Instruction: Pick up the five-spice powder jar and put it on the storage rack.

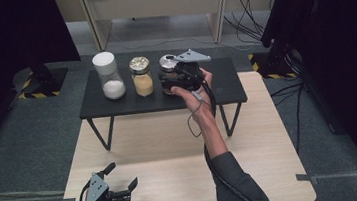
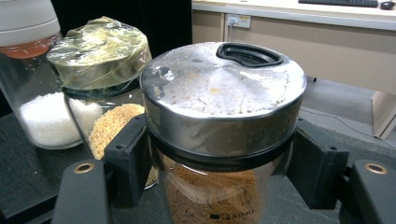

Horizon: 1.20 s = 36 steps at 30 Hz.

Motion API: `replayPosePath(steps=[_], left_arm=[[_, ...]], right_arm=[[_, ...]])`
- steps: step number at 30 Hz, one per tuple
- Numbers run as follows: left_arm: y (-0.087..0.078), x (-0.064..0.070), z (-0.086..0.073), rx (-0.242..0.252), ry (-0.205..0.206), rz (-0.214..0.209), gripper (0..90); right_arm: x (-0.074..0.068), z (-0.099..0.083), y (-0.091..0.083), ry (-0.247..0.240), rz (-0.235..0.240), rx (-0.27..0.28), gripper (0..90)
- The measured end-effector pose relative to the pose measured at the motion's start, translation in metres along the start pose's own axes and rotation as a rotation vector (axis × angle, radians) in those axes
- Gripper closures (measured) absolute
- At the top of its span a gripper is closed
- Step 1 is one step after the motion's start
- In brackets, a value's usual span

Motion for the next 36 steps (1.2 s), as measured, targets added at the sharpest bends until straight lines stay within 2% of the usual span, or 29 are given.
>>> replayPosePath(steps=[16,25,27,30,33,36], left_arm=[[-0.0001,0.0000,-0.0001,-0.001,0.000,0.000,3.8],[-0.0001,0.0001,-0.0001,-0.001,0.001,0.000,3.8],[-0.0001,0.0000,-0.0001,-0.001,0.002,0.000,3.7],[-0.0001,0.0000,-0.0001,-0.002,0.001,0.000,3.8],[0.0000,0.0001,0.0000,0.000,0.000,0.000,3.8],[0.0000,0.0000,0.0000,-0.001,0.000,0.001,3.7]], right_arm=[[0.0031,-0.0047,0.0082,0.000,-0.013,0.009,31.0],[0.0031,-0.0056,0.0102,-0.015,-0.014,0.020,30.8],[0.0031,-0.0062,0.0100,-0.016,-0.012,0.015,24.7],[0.0037,-0.0062,0.0085,0.009,-0.010,0.021,16.6],[0.0042,-0.0058,0.0070,0.018,-0.011,0.030,13.0],[0.0033,-0.0074,0.0047,0.049,0.001,0.031,7.3]])
Point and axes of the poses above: each handheld gripper's, and its own axes: y roughly forward along the jaws, z roughly out of its top, x roughly to its right, the point moved 10 cm from there along y, roughly forward along the jaws, and after that the axes turned 12 degrees about z, right-handed, at the moved point
